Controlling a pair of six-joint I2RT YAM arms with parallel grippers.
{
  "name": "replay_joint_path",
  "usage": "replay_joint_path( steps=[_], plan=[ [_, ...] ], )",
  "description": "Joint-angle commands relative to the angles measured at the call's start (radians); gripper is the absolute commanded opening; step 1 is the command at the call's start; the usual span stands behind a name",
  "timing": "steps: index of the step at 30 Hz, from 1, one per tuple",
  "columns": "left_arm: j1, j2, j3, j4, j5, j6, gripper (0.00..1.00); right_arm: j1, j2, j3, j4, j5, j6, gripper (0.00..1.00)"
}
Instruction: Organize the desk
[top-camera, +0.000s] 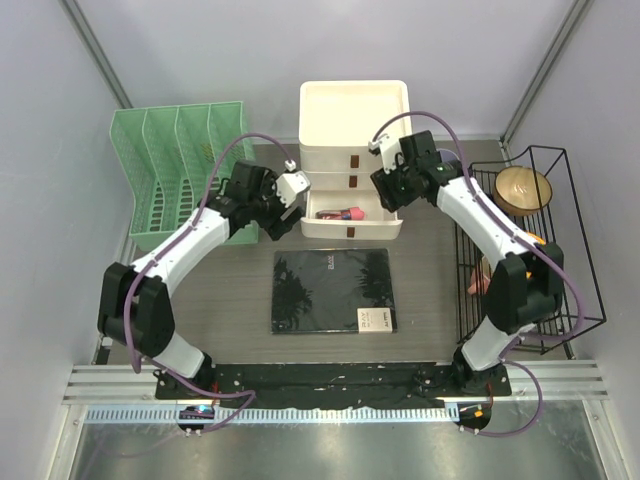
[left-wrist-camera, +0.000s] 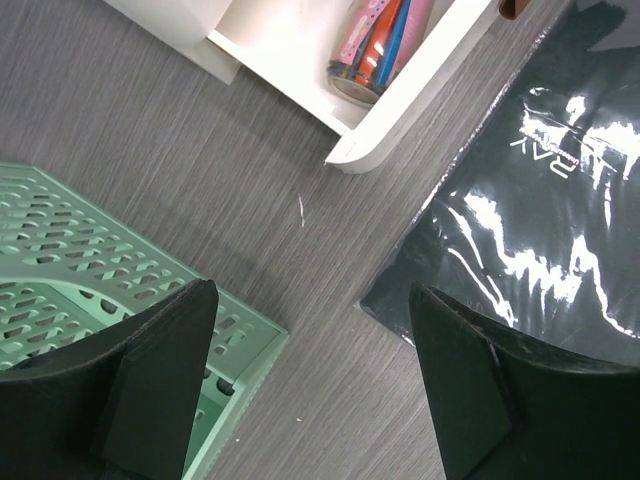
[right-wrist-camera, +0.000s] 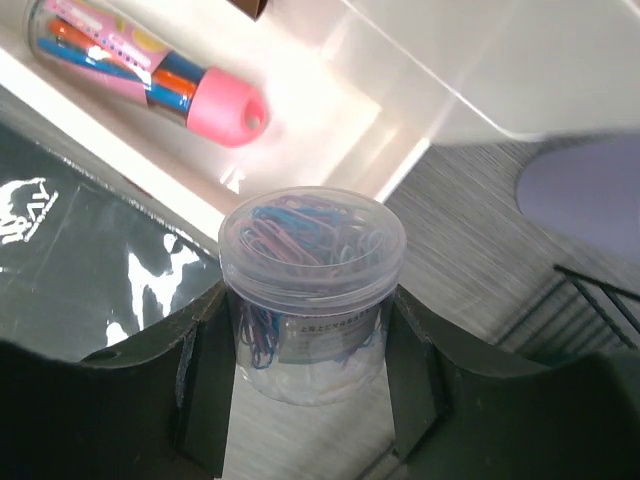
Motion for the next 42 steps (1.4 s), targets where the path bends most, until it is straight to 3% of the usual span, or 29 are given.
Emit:
replay_joint_path(
  steps=[1,9,14,23,39,42],
  plan=[
    [0.012,-0.048,-0.017,0.050,0.023,-0.016,0.82,-0.002,0.102,0.096,0.029,-0.051,0.034,0.34],
    [0.038,-0.076,-0.048,0.047,0.018,-0.009,0.82,0.001,0.235,0.161,0.069,-0.065,0.047,0.34],
    [0.049,-0.073,-0.054,0.050,0.020,-0.007,0.82,0.012,0.280,0.173,0.077,-0.074,0.052,0.41],
    [0.049,-0.059,-0.049,0.047,0.041,-0.016,0.82,0.013,0.262,0.130,0.095,-0.043,0.092,0.57],
    [0.049,-0.099,-0.083,0.049,0.055,-0.015,0.82,0.032,0.208,0.055,0.129,0.182,0.287,0.63],
    [0.049,-0.108,-0.095,0.053,0.052,-0.012,0.82,0.037,0.208,0.050,0.129,0.189,0.290,0.73]
  ],
)
